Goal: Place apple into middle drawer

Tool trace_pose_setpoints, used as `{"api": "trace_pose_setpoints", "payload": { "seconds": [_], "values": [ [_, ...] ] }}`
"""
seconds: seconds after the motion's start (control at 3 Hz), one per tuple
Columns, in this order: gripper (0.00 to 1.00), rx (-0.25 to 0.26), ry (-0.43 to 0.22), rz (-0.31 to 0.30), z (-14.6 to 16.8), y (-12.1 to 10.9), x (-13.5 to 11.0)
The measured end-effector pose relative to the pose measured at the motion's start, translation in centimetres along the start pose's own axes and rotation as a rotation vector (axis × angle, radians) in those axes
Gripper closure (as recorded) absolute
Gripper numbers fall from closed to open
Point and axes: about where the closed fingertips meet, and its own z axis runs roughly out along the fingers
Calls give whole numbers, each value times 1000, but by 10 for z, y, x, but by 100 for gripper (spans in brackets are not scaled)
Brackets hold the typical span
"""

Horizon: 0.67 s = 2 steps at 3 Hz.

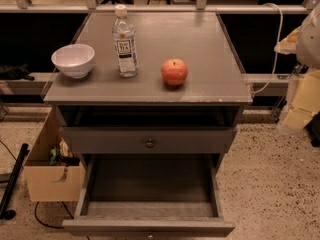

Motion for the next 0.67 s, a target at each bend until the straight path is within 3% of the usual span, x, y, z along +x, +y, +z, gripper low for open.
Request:
{"api": "trace_pose_setpoints", "payload": {
  "seconds": [0.33, 0.67],
  "values": [
    [0, 14, -7, 4, -1, 0, 0],
    [0, 58, -91, -8, -1, -18, -12]
  ]
}}
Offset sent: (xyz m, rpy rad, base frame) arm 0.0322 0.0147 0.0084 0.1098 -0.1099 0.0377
